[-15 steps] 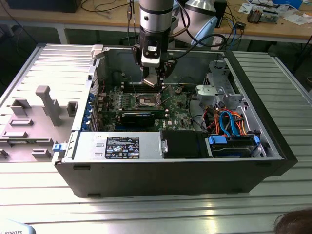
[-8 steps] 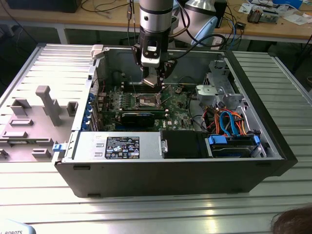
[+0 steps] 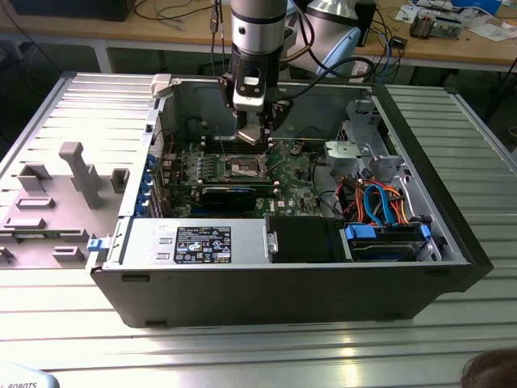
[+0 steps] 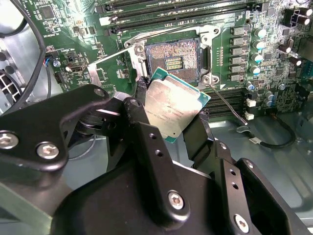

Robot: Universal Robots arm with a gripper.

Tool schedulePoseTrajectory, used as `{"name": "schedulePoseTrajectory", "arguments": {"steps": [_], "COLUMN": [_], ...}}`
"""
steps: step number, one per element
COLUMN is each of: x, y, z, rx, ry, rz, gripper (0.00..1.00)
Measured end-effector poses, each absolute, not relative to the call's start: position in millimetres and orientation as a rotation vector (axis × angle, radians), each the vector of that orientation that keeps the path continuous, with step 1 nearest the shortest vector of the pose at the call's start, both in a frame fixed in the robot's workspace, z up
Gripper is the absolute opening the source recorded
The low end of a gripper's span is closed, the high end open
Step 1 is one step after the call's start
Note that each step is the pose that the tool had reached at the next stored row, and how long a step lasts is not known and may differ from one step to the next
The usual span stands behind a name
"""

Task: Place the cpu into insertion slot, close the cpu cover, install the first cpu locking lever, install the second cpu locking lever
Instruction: 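Place the cpu into insertion slot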

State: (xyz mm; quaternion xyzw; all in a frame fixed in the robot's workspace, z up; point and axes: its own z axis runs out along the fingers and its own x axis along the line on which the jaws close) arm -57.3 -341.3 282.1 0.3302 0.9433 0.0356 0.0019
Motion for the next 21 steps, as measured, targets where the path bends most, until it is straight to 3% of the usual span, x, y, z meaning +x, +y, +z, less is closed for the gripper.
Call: {"name": "schedulePoseTrajectory", "arguments": {"steps": [21], "x": [-57.3], "y": [-341.3], "z": [281.2], "rx": [1.075], "ry": [2.945], "rz": [0.112], "gripper": [0.55]}}
